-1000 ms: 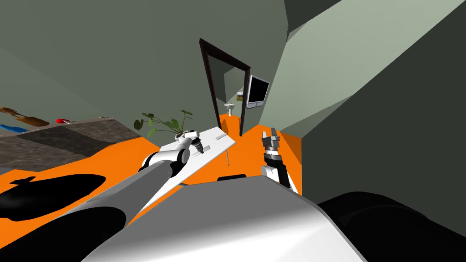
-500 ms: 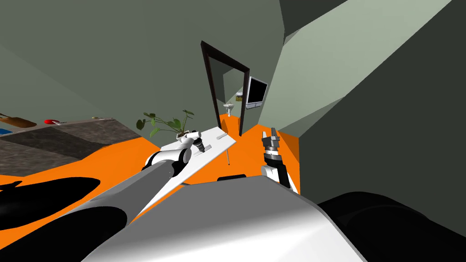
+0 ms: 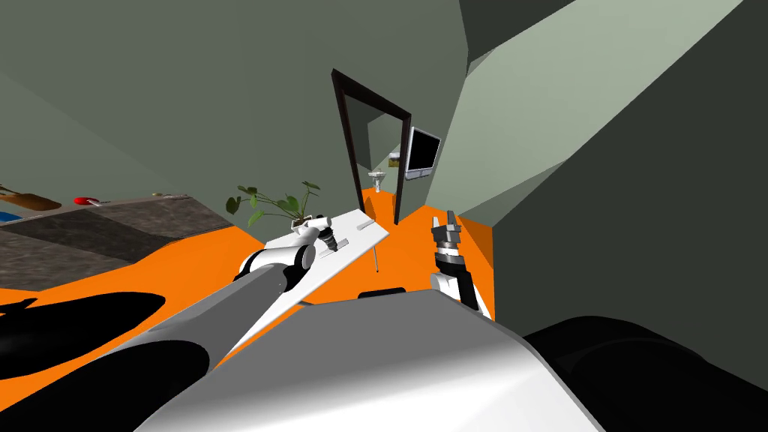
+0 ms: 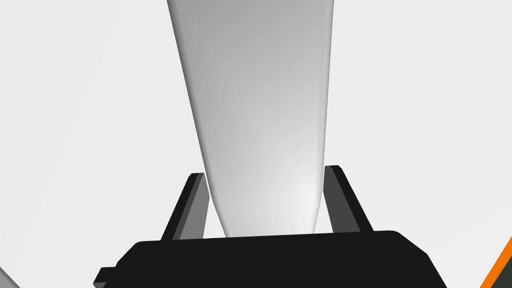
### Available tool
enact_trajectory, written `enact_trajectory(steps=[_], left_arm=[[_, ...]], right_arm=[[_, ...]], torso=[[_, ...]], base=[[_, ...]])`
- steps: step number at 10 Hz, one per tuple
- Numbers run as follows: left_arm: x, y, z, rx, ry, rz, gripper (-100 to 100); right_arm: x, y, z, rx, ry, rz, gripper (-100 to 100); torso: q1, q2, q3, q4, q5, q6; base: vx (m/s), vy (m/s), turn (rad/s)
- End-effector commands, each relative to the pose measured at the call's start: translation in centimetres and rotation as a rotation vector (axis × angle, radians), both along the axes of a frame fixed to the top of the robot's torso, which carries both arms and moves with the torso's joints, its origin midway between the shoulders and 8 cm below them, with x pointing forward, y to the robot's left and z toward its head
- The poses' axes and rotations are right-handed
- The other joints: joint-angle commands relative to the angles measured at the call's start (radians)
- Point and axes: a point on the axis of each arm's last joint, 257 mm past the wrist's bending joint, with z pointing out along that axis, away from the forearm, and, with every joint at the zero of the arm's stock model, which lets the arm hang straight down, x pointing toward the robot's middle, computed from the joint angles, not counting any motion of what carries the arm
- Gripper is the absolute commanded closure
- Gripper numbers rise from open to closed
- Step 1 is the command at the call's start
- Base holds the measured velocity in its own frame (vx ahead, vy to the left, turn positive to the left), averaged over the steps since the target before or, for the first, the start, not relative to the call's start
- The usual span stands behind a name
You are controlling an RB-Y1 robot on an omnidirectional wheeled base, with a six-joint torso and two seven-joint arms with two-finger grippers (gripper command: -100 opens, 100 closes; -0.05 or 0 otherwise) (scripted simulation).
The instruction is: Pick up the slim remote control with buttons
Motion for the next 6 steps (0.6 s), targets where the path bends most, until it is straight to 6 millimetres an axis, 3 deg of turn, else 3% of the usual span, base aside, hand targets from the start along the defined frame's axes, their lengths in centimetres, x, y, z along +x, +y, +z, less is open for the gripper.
enact_trajectory(steps=[1,3,6], left_arm=[[-0.1,1.1,0.5,0.002,0.0,-0.014,100],[-0.3,2.3,1.0,0.002,0.001,-0.03,100],[-0.5,3.5,1.5,0.002,0.001,-0.046,100]], right_arm=[[0.0,0.0,0.0,0.0,0.0,0.0,0],[0.0,0.0,0.0,0.0,0.0,0.0,0],[0.0,0.0,0.0,0.0,0.0,0.0,0]], torso=[[0.0,0.0,0.0,0.0,0.0,0.0],[-0.007,-0.003,-0.001,0.0,-0.002,-0.001],[-0.005,-0.002,-0.001,0.0,-0.001,0.001]], base=[[0.039,-0.075,0.101],[0.061,-0.123,0.128],[0.033,-0.064,0.042]])
